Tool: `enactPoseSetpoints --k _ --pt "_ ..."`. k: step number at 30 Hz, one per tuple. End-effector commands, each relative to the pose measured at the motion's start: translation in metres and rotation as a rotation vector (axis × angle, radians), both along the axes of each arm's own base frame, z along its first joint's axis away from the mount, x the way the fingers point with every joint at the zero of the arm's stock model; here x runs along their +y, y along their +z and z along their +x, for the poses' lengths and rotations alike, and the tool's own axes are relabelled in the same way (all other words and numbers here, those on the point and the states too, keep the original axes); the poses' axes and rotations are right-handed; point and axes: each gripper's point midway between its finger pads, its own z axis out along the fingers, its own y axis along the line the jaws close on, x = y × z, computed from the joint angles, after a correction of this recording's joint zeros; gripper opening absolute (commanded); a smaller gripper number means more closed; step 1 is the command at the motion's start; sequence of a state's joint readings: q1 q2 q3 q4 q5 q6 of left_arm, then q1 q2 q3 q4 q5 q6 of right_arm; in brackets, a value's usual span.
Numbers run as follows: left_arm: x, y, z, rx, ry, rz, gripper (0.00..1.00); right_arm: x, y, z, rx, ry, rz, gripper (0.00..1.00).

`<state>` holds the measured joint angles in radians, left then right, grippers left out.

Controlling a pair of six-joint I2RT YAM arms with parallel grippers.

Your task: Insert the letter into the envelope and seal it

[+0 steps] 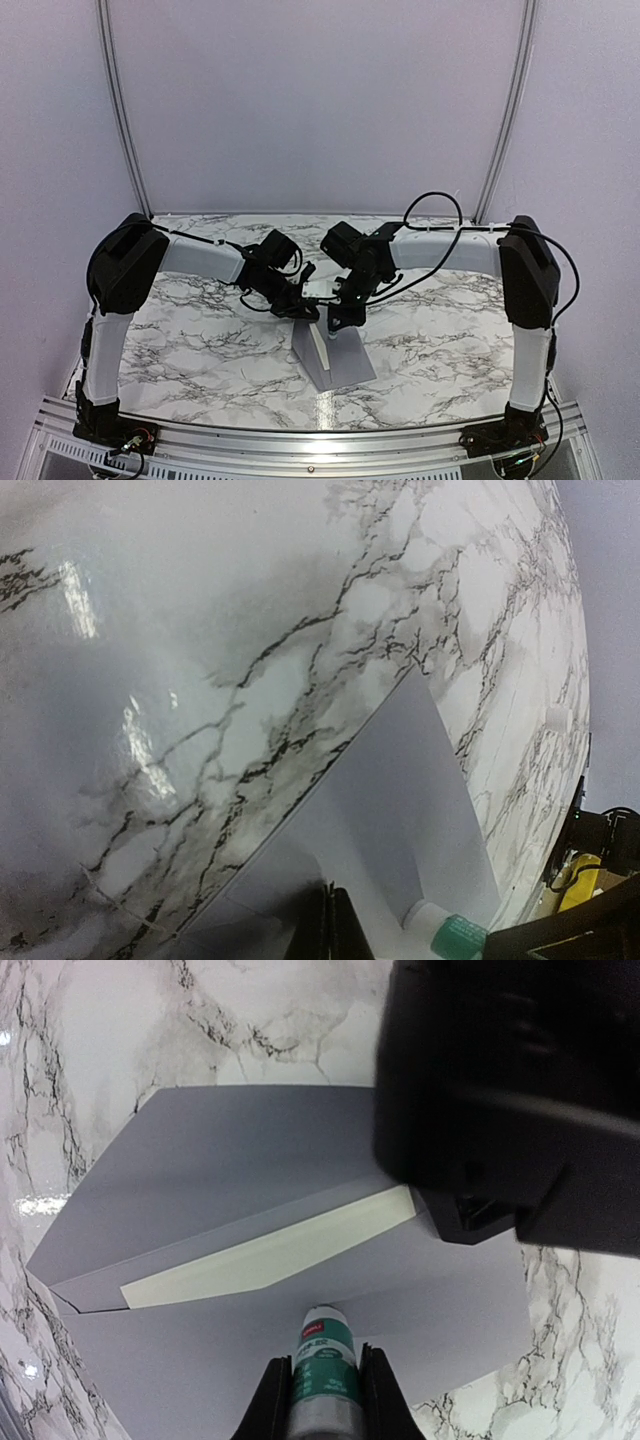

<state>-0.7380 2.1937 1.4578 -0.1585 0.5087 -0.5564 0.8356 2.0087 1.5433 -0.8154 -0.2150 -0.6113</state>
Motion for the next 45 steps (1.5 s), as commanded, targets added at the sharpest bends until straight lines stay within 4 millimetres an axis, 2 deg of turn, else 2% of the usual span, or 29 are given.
enactPoseSetpoints --k 1,5,13,18,30,34,40,45 --pt "0.012 -0.029 -0.010 0.057 -0.007 0.073 0.00 0.007 0.002 0.025 -0.056 -0.044 0.014 0.00" --pt "0.013 -0.029 -0.011 0.055 -0.005 0.076 0.00 0.003 -0.002 0.017 -0.025 -0.029 0.001 0.00" --pt "0.014 -0.031 -0.009 0.056 0.005 0.084 0.00 -0.005 -0.004 -0.026 0.059 0.066 -0.018 0.00" --pt "0.015 -0.033 -0.008 0.059 0.008 0.087 0.00 -0.001 -0.001 -0.048 0.105 0.115 -0.009 0.00" --pt "0.015 -0.033 -0.007 0.059 0.011 0.086 0.00 -0.003 0.002 -0.065 0.154 0.147 -0.012 0.00" --pt "0.014 -0.032 -0.007 0.061 0.008 0.081 0.00 -0.003 0.002 -0.057 0.115 0.133 -0.012 0.00" --pt "0.014 -0.032 -0.010 0.066 -0.003 0.076 0.00 -0.003 -0.003 -0.025 -0.012 0.062 -0.053 0.00" --pt "0.013 -0.032 -0.011 0.071 -0.010 0.070 0.00 -0.001 -0.003 -0.009 -0.043 0.024 -0.050 0.00"
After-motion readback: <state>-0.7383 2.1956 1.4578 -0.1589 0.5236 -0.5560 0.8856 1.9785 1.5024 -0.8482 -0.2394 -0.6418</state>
